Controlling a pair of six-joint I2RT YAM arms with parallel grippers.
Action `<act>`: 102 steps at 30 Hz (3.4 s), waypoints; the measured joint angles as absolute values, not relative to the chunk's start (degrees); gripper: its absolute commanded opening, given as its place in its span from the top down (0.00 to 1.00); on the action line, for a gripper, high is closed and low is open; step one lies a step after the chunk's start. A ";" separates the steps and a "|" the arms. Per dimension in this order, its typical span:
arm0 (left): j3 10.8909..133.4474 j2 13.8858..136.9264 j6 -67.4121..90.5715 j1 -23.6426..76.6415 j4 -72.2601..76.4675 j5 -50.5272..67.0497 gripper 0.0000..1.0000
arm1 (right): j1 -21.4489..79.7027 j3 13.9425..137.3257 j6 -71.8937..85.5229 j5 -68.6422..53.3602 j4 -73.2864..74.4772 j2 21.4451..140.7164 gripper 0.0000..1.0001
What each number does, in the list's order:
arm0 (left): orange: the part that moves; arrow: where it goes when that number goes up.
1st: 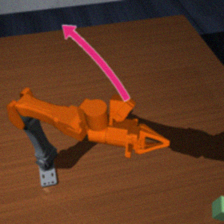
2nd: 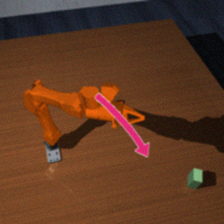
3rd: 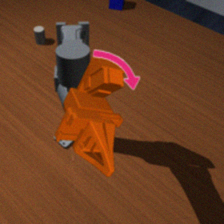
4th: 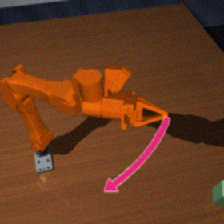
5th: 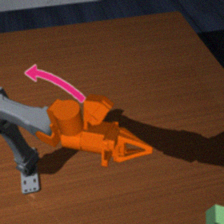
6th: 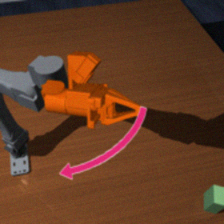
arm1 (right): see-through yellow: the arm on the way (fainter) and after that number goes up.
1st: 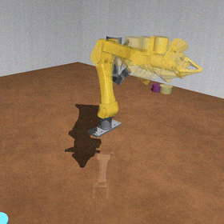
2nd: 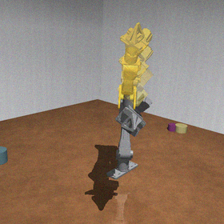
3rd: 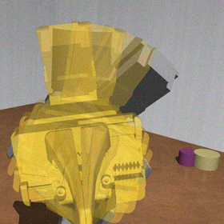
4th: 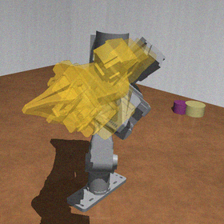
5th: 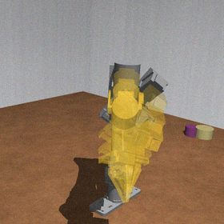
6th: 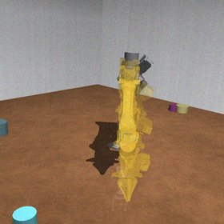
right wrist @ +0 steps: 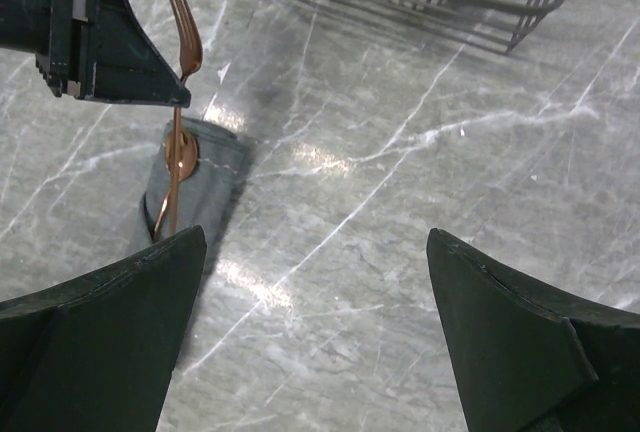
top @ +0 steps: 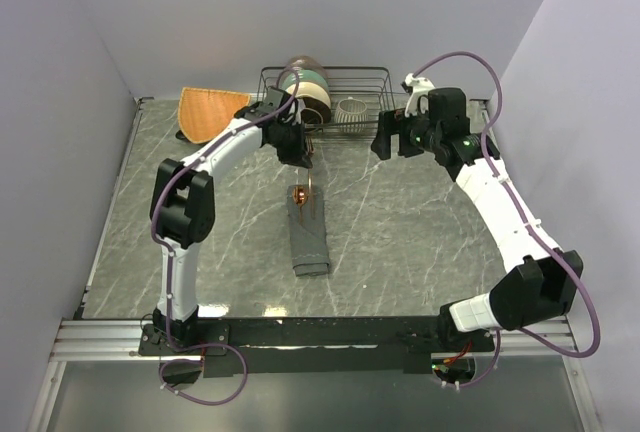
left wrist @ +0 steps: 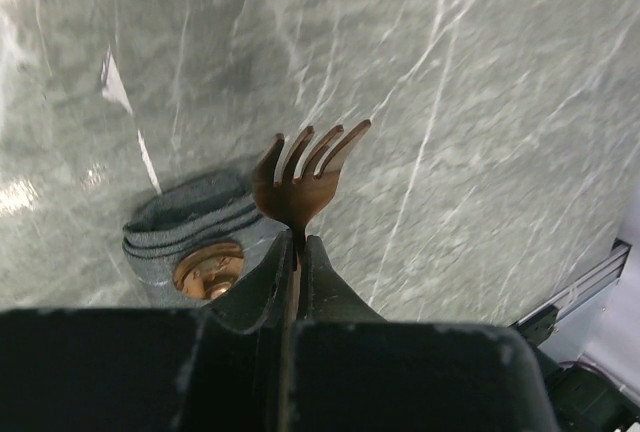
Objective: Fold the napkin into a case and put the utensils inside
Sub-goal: Insert the fork into the folded napkin, then reset both arms
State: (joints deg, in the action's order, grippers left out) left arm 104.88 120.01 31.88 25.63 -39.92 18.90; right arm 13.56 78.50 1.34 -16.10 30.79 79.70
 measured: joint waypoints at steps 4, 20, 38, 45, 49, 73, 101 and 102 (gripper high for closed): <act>102.54 120.01 31.68 26.00 -40.10 19.00 0.99 | 13.56 77.30 1.32 -16.12 31.05 78.87 0.00; 95.42 119.83 32.47 29.41 -38.37 19.20 0.99 | 13.56 74.54 1.15 -16.88 31.40 74.04 0.00; 86.76 114.28 34.76 33.10 -36.71 18.65 0.99 | 13.56 70.04 0.75 -19.25 31.35 69.23 0.00; 86.26 113.82 35.64 32.99 -37.36 19.59 0.99 | 13.56 69.67 -0.89 -20.12 31.42 68.23 0.00; 85.69 113.23 36.27 33.10 -37.45 19.66 0.99 | 13.54 69.67 -1.56 -20.62 31.42 68.16 0.00; 83.31 113.08 37.43 33.67 -38.68 19.35 0.57 | 12.32 68.69 -3.20 -22.61 31.59 69.01 0.00; 103.20 96.01 12.27 -1.23 -39.77 14.02 0.01 | -6.35 78.28 1.13 -20.88 28.38 84.47 0.00; 101.10 95.70 10.94 -1.50 -40.88 13.08 0.01 | -7.53 76.36 1.26 -20.78 27.92 84.44 0.00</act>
State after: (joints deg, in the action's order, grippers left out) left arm 101.10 95.70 10.94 -1.50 -40.88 13.08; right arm -7.53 76.36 1.26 -20.78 27.92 84.44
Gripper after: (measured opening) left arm 0.994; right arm 0.997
